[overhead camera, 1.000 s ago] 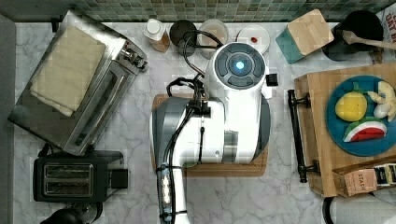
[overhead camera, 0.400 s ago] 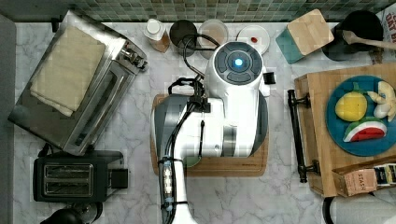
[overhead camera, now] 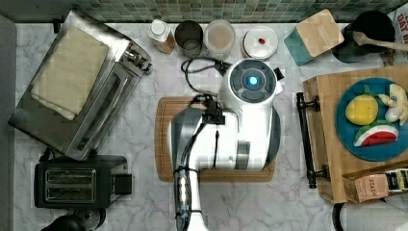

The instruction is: Open the drawer.

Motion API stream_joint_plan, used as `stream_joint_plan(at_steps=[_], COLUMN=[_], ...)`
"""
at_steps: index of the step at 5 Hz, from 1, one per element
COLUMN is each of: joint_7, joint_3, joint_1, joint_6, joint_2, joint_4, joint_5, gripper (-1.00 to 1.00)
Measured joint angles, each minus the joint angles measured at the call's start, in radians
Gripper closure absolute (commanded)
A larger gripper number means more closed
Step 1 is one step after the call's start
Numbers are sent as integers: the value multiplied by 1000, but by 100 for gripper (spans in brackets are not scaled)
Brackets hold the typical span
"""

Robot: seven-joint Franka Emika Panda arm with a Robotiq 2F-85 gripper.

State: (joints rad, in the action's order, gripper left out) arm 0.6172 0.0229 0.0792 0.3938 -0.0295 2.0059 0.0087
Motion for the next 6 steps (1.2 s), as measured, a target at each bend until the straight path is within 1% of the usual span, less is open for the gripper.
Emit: stream_joint_plan(at_steps=[1, 2, 3, 4, 5, 6], joint_7=[149, 260, 420, 547, 554, 554], joint_3=[5, -15, -54, -81, -94, -122], joint_1=[44, 80, 98, 137, 180, 195], joint_6=[79, 104, 140, 231, 304, 385], joint_2=[62, 117, 144, 140, 125, 104], joint_4=[127, 230, 283, 293, 291, 295], joint_5=[-75, -143, -179, -204, -218, -225], gripper=[-100, -100, -100, -100, -100, -100])
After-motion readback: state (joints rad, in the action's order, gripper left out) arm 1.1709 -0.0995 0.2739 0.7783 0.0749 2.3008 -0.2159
